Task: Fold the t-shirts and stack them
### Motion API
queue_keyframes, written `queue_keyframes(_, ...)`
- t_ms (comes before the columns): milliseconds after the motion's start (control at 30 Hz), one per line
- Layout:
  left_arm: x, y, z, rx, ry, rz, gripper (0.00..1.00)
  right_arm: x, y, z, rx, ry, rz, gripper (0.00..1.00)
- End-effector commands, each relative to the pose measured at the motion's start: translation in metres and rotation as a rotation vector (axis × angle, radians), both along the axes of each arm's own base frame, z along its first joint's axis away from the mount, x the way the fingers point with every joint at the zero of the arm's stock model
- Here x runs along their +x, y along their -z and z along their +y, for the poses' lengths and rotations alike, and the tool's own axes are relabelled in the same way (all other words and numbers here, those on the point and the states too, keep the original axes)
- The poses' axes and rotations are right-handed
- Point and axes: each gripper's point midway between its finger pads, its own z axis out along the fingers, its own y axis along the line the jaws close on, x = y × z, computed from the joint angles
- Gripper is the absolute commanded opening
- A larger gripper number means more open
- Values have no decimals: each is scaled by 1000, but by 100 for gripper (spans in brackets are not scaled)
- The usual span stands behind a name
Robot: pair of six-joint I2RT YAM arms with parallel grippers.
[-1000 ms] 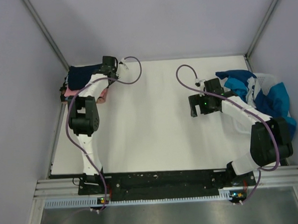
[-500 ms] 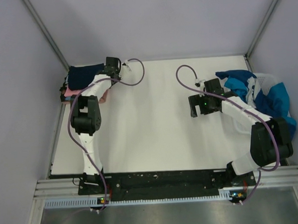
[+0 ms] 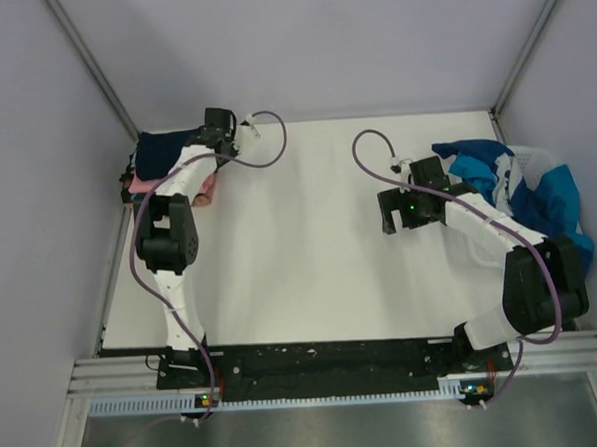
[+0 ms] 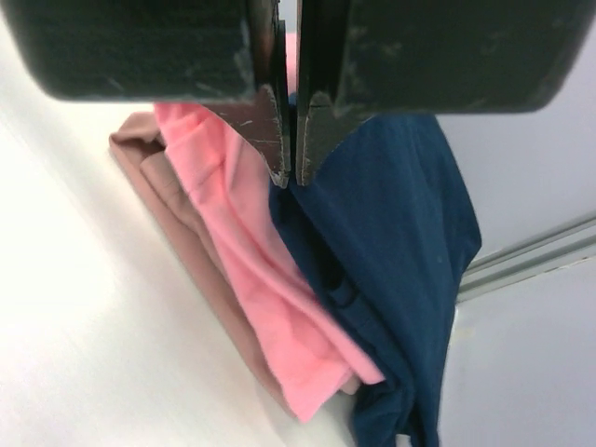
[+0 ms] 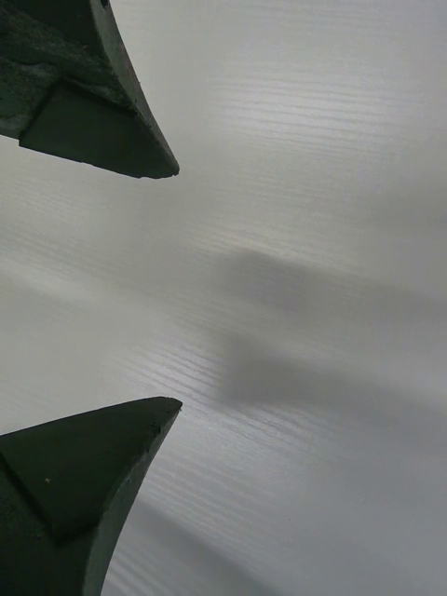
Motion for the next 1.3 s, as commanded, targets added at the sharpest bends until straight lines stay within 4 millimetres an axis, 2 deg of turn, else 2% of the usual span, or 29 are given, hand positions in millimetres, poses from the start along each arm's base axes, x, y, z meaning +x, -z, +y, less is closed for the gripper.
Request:
queue_keyframes(0,-21,-87,4,-124,58,-103,0,3,-15,7,25,-30,-57,99)
queue_keyframes(100,-39,-92,12,-130,90,-75,0,4,-16,8,30,-33,-61,99)
queue_keyframes(167,-52,-86,13,-135,115,-40,0,4,-17,8,32,-34,-62,99)
queue_keyframes(233,-69,-75,12,-157,129,20,0,3,-18,8,34,-35,-65,99)
queue_keyframes(300,-84,-54,12,-155,134,77,0,3,-18,9,37,-38,-67,99)
queue_keyframes(500,-105,-7,11,-163,146,183,1,2,-20,10,44,-43,-66,99)
queue_keyframes(600,-101,10,15,-152,111,211,9,2,-22,10,48,-42,-73,99)
queue_keyframes(667,-101,23,14,-158,106,249,20,2,-23,10,48,-42,-76,99)
queue_keyframes(733,-101,27,12,-170,104,269,27,1,-23,9,47,-38,-78,99)
queue_keyframes(800,-100,26,10,-189,98,273,34,1,-24,9,47,-39,-83,99)
queue_keyframes(833,-100,22,8,-200,99,270,49,1,-25,10,48,-41,-84,99)
queue_keyframes(867,-100,16,9,-202,95,262,55,1,-25,9,48,-39,-84,99)
queue_keyframes(900,-100,11,0,-244,121,254,57,1,-25,9,48,-39,-84,99)
queue_keyframes(933,-102,3,-6,-270,135,247,65,2,-25,9,48,-39,-84,99)
queue_keyframes(967,-105,-5,-10,-292,148,240,82,1,-25,10,47,-41,-83,99)
queue_keyframes(1000,-108,-14,-15,-315,164,232,83,2,-25,9,46,-38,-85,99)
queue_keyframes(1033,-112,-23,-17,-332,175,223,91,1,-24,9,46,-40,-83,99)
queue_keyframes(1067,-117,-29,-22,-352,188,216,92,1,-25,9,45,-37,-85,99)
queue_keyframes(1100,-122,-38,-26,-370,200,206,99,1,-25,8,45,-35,-86,99)
queue_keyframes(1167,-135,-55,-34,-409,204,170,99,2,-29,9,51,-33,-98,99)
queue_keyframes(1267,-155,-64,-43,-460,170,130,99,3,-35,6,51,-11,-126,99)
